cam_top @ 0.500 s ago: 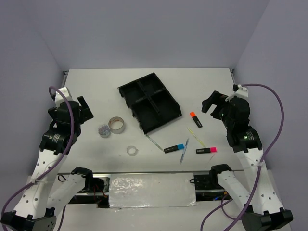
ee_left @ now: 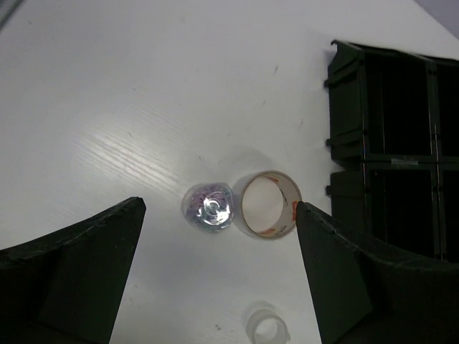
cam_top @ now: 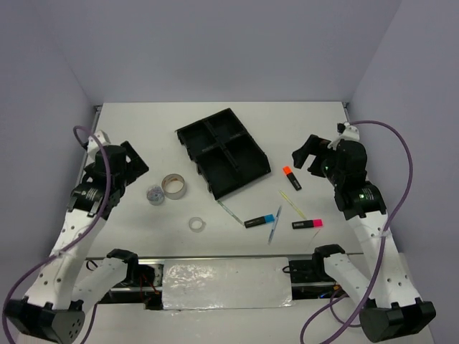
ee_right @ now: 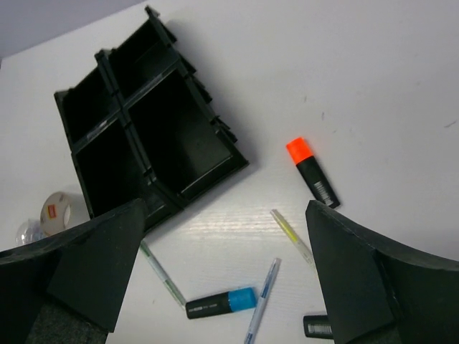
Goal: Sort the stationery into containers
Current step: Pick up the stationery from the center of the board.
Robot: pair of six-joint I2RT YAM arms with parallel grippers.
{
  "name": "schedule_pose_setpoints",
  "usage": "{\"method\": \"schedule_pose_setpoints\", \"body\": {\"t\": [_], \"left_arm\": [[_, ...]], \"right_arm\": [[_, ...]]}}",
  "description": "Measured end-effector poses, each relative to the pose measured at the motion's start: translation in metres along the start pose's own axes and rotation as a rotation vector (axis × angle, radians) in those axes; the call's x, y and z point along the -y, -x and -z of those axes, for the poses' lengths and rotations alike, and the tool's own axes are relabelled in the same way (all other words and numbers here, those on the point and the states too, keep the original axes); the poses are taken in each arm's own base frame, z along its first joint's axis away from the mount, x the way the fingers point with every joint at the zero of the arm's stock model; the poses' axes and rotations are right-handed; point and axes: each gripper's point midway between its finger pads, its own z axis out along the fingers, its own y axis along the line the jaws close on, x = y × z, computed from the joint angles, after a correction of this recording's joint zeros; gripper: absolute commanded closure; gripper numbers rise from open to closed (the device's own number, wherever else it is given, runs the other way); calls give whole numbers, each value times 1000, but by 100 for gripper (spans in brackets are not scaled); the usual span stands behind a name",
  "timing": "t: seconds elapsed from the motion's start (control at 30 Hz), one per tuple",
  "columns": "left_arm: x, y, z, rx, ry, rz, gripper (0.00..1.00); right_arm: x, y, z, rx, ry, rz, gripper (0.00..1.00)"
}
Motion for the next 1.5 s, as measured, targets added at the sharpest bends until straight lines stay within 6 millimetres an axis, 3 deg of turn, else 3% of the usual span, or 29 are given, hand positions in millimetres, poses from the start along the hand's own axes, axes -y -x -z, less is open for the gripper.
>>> {"method": "schedule_pose_setpoints", "body": {"t": [0.17,0.27,0.37,0.77,1.33,1.5], "left_arm": [[13,-50,-46,-182,60,38,1],[4,-90,-70,-293,144,24,1],[-4,-106,-81,-330,206,21,1],[-17,-123,-103,-320,276,49,1],[-25,-146,-116,-334,288,77,13],[-23,-154,-120,-347,274,98,32]], "right_arm": [[-15,-33,-22,-160,74,28,0],[-36,-59,-27,-254,143,79,0],[-55,-72,-20,-287,204,136,0],[-63,-69,-14,-271,239,162,0],[-68,-72,-12,-282,272,179,0],[-68,-72,-12,-283,276,188,0]]}}
